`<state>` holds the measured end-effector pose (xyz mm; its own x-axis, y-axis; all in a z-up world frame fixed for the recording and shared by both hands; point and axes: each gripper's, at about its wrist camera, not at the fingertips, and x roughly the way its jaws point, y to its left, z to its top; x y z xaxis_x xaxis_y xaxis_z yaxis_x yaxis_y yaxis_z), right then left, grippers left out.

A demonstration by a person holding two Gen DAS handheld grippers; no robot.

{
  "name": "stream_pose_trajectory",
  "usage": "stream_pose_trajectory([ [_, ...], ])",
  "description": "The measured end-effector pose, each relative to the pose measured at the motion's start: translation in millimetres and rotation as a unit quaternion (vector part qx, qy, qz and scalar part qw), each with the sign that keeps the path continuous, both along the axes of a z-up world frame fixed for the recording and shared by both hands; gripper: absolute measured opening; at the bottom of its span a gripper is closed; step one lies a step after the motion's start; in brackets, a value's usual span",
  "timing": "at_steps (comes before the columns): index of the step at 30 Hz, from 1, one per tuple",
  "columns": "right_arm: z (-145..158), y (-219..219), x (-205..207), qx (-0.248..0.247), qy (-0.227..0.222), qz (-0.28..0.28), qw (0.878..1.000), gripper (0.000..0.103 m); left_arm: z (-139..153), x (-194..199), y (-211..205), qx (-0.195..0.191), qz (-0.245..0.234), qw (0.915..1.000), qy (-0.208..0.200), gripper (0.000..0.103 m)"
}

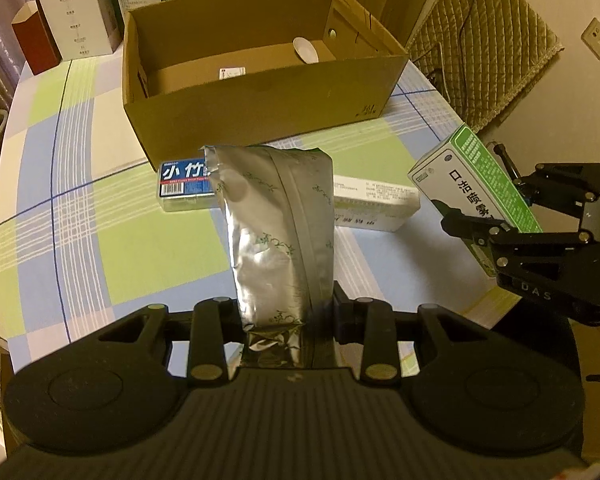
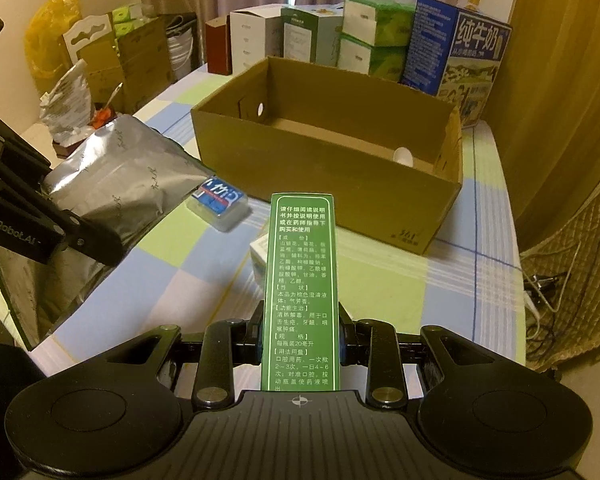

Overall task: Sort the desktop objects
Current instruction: 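Lift the foil pouch with the left tool while the right tool lifts the green medicine box, then carry the foil pouch with the left tool while the right tool carries the green box over the cardboard box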

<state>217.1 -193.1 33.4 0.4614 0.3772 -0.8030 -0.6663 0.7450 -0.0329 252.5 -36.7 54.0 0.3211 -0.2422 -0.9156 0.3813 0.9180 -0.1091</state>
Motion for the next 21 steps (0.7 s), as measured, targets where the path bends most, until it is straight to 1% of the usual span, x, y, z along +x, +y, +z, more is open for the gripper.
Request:
stream_pose_trajectory([
  [5, 5.4, 1.3, 11.9, 0.003, 0.003, -0.002, 1.000, 0.028, 5.3, 8.7, -1.5, -0.003, 0.001, 1.0000, -0.001, 0.030],
  [8, 9.8, 0.6, 26.0, 0.014, 0.014, -0.010, 1.000, 0.028, 9.1, 17.6, -1.5, -0.007, 0.004, 1.0000, -0.001, 0.030],
  [11, 16.9, 1.6, 40.6, 0.016, 0.011, -0.015, 1.000, 0.028, 12.2, 28.4, -1.7, -0.006, 0.004, 1.0000, -0.002, 0.030],
  [17, 30.5, 6.0, 82.5, 0.017, 0.004, -0.026, 0.999, 0.028, 20.9, 59.3, 1.2, -0.008, 0.011, 0.9999, -0.006, 0.030],
  [21, 36.3, 10.2, 113.1, 0.022, 0.001, -0.037, 0.999, 0.028, 31.0, 88.4, 5.5, -0.011, 0.018, 0.9997, -0.010, 0.030],
])
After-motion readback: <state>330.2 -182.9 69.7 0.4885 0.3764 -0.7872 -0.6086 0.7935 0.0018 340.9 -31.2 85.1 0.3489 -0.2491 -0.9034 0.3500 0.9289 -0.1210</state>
